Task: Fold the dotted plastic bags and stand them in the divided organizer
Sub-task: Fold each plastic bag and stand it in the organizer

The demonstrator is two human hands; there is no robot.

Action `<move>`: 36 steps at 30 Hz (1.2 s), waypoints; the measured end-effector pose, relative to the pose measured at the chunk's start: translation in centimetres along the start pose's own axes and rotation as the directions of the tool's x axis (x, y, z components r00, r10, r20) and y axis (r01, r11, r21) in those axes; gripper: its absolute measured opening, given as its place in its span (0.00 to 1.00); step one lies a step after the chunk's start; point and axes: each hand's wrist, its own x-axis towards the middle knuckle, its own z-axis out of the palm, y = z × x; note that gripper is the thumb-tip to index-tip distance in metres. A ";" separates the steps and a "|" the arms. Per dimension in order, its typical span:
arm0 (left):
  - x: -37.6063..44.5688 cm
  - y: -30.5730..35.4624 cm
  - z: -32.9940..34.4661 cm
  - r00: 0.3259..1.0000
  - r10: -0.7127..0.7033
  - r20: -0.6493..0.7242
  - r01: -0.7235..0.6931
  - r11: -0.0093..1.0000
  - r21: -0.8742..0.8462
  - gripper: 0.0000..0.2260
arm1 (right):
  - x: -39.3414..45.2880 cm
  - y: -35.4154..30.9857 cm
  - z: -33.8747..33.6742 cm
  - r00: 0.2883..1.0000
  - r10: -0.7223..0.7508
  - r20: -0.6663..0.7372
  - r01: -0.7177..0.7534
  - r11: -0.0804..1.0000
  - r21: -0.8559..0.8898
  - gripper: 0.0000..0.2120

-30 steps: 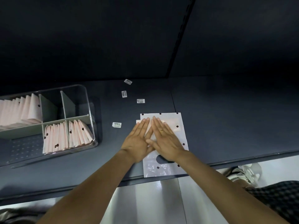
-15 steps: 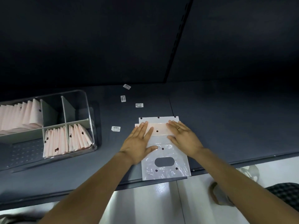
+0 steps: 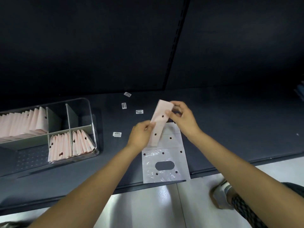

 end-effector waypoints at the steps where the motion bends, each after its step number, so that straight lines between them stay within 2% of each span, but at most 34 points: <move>1: -0.6 0.8 -0.6 0.996 -0.084 0.029 0.089 0.966 -0.243 0.13 | -0.5 -0.8 0.4 0.998 0.068 0.004 -0.068 0.996 0.060 0.15; 2: -1.4 1.4 -1.1 0.986 -0.155 0.068 0.169 0.894 -0.415 0.12 | -1.3 -1.4 0.8 0.990 0.133 0.043 -0.137 0.987 0.083 0.16; 3: -2.1 1.7 -1.6 0.975 -0.196 0.109 0.224 0.830 -0.510 0.12 | -2.1 -1.9 1.3 0.978 0.179 0.105 -0.189 0.977 0.098 0.16; 5: -3.6 2.0 -2.5 0.964 -0.212 0.163 0.267 0.777 -0.570 0.11 | -4.0 -2.6 2.3 0.963 0.193 0.189 -0.219 0.968 0.125 0.11; 9: -6.6 2.0 -4.4 0.958 -0.222 0.181 0.287 0.735 -0.614 0.12 | -6.7 -4.5 3.4 0.978 0.150 0.148 -0.169 0.978 0.125 0.04; 12: -8.6 1.8 -5.7 0.959 -0.224 0.172 0.282 0.739 -0.611 0.10 | -8.5 -5.6 3.7 0.975 0.150 0.166 -0.176 0.972 0.156 0.05; 19: -11.5 1.9 -8.8 0.971 -0.238 0.010 0.192 0.757 -0.625 0.03 | -11.5 -7.5 4.3 0.976 0.136 0.171 -0.176 0.953 0.246 0.05; 22: -12.6 2.3 -9.8 0.983 -0.178 0.034 0.154 0.720 -0.677 0.05 | -12.3 -8.0 4.1 0.972 0.116 0.203 -0.177 0.932 0.317 0.07; 25: -13.4 2.7 -10.7 0.990 -0.118 0.078 0.138 0.693 -0.708 0.09 | -13.0 -8.3 3.7 0.968 0.084 0.236 -0.173 0.906 0.385 0.12; 31: -14.1 3.5 -11.7 0.996 -0.009 0.090 0.066 0.748 -0.660 0.12 | -14.0 -9.1 3.3 0.963 -0.037 0.266 -0.046 0.952 0.302 0.15; 36: -14.2 3.8 -11.7 0.997 -0.012 0.074 0.054 0.799 -0.599 0.12 | -14.2 -9.5 3.3 0.971 -0.107 0.215 0.067 0.981 0.183 0.18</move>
